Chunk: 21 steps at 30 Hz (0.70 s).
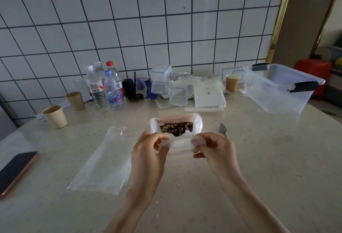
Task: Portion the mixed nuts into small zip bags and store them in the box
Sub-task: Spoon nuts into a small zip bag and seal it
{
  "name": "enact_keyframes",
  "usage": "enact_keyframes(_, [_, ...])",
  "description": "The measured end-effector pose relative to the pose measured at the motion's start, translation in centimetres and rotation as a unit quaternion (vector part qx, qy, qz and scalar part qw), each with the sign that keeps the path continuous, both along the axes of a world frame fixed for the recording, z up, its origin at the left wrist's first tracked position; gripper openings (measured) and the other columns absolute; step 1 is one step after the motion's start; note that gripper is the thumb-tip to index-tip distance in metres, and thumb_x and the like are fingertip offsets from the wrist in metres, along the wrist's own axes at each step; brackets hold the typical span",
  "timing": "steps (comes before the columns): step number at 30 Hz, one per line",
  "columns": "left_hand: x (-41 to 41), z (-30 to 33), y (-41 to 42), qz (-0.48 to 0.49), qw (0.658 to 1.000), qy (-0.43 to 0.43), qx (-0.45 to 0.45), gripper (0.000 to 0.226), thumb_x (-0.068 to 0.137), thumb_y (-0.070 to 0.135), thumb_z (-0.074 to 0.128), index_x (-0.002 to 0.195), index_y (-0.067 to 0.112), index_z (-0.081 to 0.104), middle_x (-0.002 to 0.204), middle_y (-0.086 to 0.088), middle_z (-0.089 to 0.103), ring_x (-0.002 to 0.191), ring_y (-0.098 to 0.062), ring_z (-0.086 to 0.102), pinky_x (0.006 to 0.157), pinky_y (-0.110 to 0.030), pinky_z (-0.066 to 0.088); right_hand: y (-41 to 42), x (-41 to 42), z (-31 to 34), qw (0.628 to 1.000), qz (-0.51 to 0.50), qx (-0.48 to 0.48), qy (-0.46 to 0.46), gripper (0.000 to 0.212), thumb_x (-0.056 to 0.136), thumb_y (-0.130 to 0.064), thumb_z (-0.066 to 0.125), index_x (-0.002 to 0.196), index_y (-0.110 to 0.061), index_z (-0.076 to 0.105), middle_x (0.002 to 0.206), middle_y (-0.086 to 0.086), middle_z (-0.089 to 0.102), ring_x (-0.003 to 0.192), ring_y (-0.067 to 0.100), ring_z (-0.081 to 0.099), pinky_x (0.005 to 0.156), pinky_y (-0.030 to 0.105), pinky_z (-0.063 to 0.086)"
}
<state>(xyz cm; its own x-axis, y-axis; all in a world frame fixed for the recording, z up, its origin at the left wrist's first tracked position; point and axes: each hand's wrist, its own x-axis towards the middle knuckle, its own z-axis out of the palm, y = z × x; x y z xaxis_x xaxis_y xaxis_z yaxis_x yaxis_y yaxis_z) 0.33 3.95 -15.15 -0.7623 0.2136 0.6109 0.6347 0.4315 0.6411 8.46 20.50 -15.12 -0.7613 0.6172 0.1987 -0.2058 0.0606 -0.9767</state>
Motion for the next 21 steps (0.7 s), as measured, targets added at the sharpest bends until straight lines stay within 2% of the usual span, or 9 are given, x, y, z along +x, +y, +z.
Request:
enact_keyframes(3, [-0.4, 0.0, -0.2, -0.030, 0.993, -0.105, 0.052, 0.010, 0.087, 0.029, 0.084, 0.094, 0.034, 0.081, 0.077, 0.015, 0.074, 0.068, -0.002, 0.067, 0.062, -0.009, 0.048, 0.5, 0.2, -0.1, 0.997, 0.059, -0.047, -0.024, 0.012, 0.089, -0.004, 0.077, 0.087, -0.013, 0.084, 0.075, 0.007, 0.078, 0.066, 0.015, 0.072, 0.062, 0.028, 0.062])
enact_keyframes(5, [-0.5, 0.2, -0.4, -0.069, 0.963, -0.233, 0.116, 0.011, 0.085, 0.031, 0.084, 0.095, 0.035, 0.082, 0.077, 0.007, 0.078, 0.064, -0.005, 0.068, 0.059, -0.021, 0.056, 0.8, 0.4, -0.1, 0.990, 0.108, -0.076, -0.040, 0.013, 0.090, -0.003, 0.076, 0.090, -0.013, 0.085, 0.081, 0.008, 0.078, 0.073, 0.016, 0.072, 0.068, 0.030, 0.063])
enact_keyframes(7, [-0.6, 0.4, -0.6, -0.093, 0.925, -0.331, 0.160, 0.013, 0.085, 0.023, 0.085, 0.096, 0.027, 0.083, 0.087, -0.006, 0.078, 0.071, -0.011, 0.071, 0.058, -0.027, 0.060, 1.2, 0.6, -0.3, 0.987, 0.128, -0.092, -0.035, 0.018, 0.088, -0.002, 0.077, 0.102, -0.012, 0.081, 0.088, 0.016, 0.077, 0.082, 0.020, 0.074, 0.072, 0.034, 0.062])
enact_keyframes(9, [-0.6, 0.5, -0.7, -0.111, 0.904, -0.378, 0.165, 0.012, 0.086, 0.018, 0.083, 0.098, 0.021, 0.083, 0.089, -0.011, 0.076, 0.073, -0.012, 0.073, 0.059, -0.027, 0.060, 1.5, 0.8, -0.3, 0.984, 0.138, -0.114, -0.017, 0.024, 0.085, -0.002, 0.079, 0.108, -0.010, 0.075, 0.092, 0.022, 0.075, 0.086, 0.027, 0.075, 0.073, 0.036, 0.062])
enact_keyframes(12, [-0.5, 0.7, -1.0, -0.143, 0.867, -0.441, 0.184, 0.012, 0.087, 0.013, 0.081, 0.099, 0.016, 0.083, 0.084, -0.011, 0.076, 0.073, -0.014, 0.074, 0.062, -0.030, 0.063, 2.0, 0.9, -0.3, 0.969, 0.201, -0.141, -0.002, 0.023, 0.084, -0.012, 0.084, 0.106, -0.008, 0.075, 0.102, 0.024, 0.076, 0.093, 0.031, 0.075, 0.077, 0.036, 0.062])
enact_keyframes(16, [-0.9, 1.1, -1.3, -0.200, 0.787, -0.535, 0.234, 0.035, 0.070, 0.018, 0.085, 0.103, 0.005, 0.082, 0.098, -0.017, 0.078, 0.083, -0.020, 0.077, 0.070, -0.031, 0.063, 3.0, 1.0, -0.6, 0.946, 0.271, -0.177, -0.013, 0.021, 0.091, -0.024, 0.078, 0.104, -0.008, 0.079, 0.110, 0.015, 0.076, 0.100, 0.025, 0.074, 0.083, 0.034, 0.060])
enact_keyframes(19, [-1.2, 1.2, -1.5, -0.255, 0.711, -0.591, 0.283, 0.031, 0.075, 0.014, 0.081, 0.104, 0.003, 0.082, 0.100, -0.016, 0.078, 0.089, -0.021, 0.078, 0.073, -0.031, 0.063, 2.9, 0.7, -0.8, 0.933, 0.260, -0.248, -0.016, 0.024, 0.085, -0.023, 0.078, 0.100, -0.005, 0.081, 0.105, 0.014, 0.076, 0.095, 0.022, 0.075, 0.080, 0.034, 0.061])
enact_keyframes(21, [-1.3, 1.2, -1.4, -0.280, 0.671, -0.610, 0.315, 0.030, 0.079, 0.011, 0.081, 0.106, 0.000, 0.081, 0.104, -0.017, 0.077, 0.094, -0.023, 0.077, 0.077, -0.034, 0.064, 2.7, 0.4, -0.8, 0.927, 0.242, -0.287, -0.005, 0.019, 0.088, -0.018, 0.073, 0.097, -0.004, 0.081, 0.106, 0.016, 0.075, 0.095, 0.024, 0.076, 0.080, 0.036, 0.062])
